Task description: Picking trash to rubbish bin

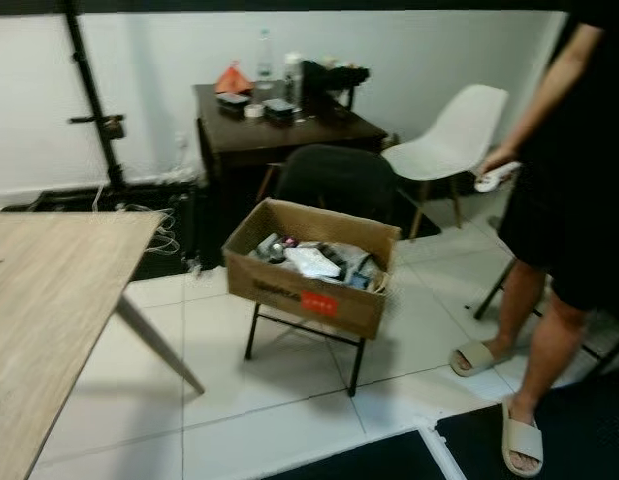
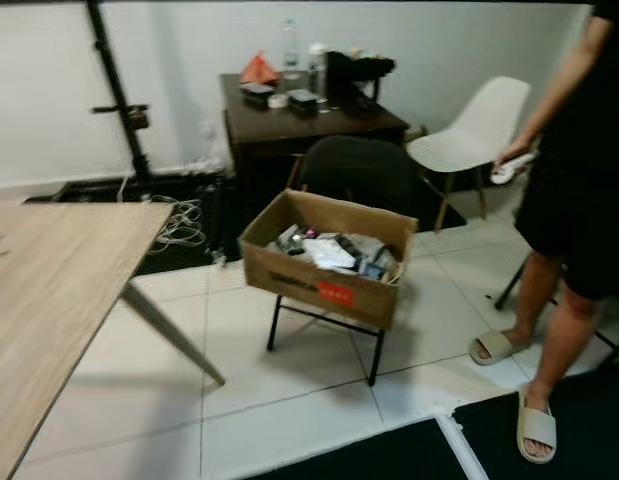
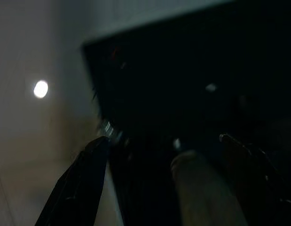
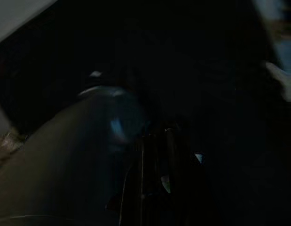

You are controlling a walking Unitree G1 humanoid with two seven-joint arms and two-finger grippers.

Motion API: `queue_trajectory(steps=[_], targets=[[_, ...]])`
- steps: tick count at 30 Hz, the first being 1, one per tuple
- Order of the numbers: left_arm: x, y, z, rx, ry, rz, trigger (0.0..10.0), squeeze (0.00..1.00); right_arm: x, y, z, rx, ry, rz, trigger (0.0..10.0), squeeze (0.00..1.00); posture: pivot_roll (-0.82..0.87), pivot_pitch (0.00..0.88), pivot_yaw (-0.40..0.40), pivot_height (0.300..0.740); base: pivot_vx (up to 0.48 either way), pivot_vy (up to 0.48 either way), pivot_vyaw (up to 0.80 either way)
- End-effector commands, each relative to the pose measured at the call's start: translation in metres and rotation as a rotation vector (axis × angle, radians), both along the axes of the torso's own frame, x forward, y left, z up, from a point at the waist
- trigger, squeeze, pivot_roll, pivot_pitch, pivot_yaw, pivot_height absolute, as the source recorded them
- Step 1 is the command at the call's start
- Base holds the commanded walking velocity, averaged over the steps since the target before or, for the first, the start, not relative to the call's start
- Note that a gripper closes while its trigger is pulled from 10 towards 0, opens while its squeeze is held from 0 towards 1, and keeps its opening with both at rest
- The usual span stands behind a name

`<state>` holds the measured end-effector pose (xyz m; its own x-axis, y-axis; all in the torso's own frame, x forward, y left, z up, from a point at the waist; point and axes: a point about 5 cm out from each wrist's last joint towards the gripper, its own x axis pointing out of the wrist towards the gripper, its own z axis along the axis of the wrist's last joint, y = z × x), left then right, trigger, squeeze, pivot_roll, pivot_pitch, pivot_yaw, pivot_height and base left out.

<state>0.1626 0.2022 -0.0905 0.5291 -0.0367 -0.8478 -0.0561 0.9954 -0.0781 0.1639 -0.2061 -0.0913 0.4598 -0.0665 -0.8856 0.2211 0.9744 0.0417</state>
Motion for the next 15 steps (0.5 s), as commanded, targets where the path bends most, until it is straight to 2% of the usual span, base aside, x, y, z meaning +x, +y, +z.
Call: queue_trajectory(steps=[1, 4, 10, 15], targets=[[-0.008, 0.000, -0.003, -0.007, 0.020, -0.003, 10.0, 0.00, -0.007, 0.005, -0.004, 0.013, 0.025, -0.006, 10.0, 0.00, -0.07, 0.066, 0.053, 0.740, 0.000, 0.000, -0.78], [-0.006, -0.002, -0.003, -0.024, 0.016, 0.015, 10.0, 0.00, -0.003, 0.011, -0.003, 0.023, 0.010, 0.014, 10.0, 0.00, -0.10, 0.056, 0.065, 0.740, 0.000, 0.000, -0.78], [0.001, -0.010, -0.001, -0.051, 0.000, 0.008, 10.0, 0.00, 0.000, 0.011, -0.002, 0.026, -0.006, 0.003, 10.0, 0.00, -0.09, 0.059, 0.064, 0.740, 0.000, 0.000, -0.78], [0.005, -0.011, 0.001, -0.067, -0.021, 0.024, 10.0, 0.00, 0.001, 0.012, -0.002, 0.017, -0.009, 0.030, 10.0, 0.00, -0.08, 0.065, 0.059, 0.740, 0.000, 0.000, 0.00]])
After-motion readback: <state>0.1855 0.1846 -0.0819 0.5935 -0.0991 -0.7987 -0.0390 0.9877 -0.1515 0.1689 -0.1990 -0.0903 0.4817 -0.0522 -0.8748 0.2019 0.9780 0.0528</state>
